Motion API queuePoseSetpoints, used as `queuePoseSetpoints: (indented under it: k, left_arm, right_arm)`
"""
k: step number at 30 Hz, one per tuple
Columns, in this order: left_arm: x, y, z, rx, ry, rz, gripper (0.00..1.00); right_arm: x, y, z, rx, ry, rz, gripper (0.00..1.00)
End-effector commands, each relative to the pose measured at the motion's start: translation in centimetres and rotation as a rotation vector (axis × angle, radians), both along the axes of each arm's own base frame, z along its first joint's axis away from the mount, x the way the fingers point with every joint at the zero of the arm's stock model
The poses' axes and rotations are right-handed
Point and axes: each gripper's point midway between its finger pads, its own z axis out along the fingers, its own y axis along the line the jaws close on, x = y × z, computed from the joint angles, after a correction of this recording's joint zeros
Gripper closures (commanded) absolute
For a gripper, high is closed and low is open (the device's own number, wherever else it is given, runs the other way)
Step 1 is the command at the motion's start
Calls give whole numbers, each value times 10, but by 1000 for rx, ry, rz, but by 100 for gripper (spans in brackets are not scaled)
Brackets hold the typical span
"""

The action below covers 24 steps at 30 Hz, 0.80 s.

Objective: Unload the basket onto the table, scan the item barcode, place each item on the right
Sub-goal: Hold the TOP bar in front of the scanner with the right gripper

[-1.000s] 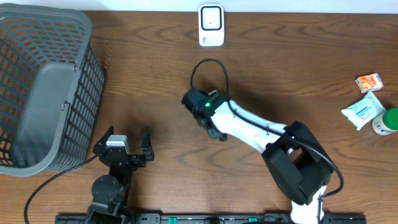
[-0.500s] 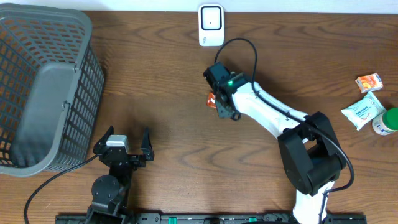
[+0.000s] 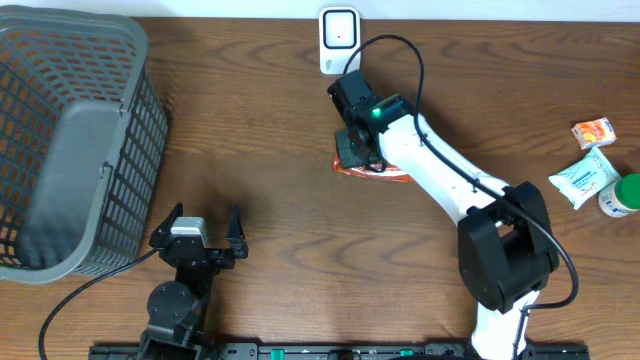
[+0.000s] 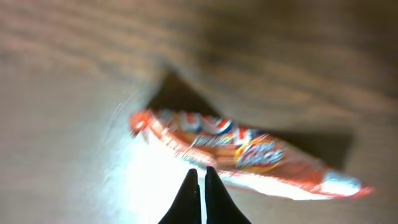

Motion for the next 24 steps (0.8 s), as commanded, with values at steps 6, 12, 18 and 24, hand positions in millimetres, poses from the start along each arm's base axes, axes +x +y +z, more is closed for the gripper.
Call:
queuePoseSetpoints:
  k: [6, 12, 18, 24]
  left_arm:
    - [0, 2, -17, 26, 40, 14, 2]
    - [0, 2, -17, 26, 40, 14, 2]
    - [0, 2, -17, 26, 40, 14, 2]
    - [0, 2, -17, 26, 40, 14, 2]
  right_arm:
    - [-21, 26, -11, 43, 54, 8, 99]
    - [-25, 14, -38, -29, 104, -23, 98]
    - [-12, -11, -48, -144, 56, -81, 99]
    - [13, -35, -45, -143, 7, -137, 99]
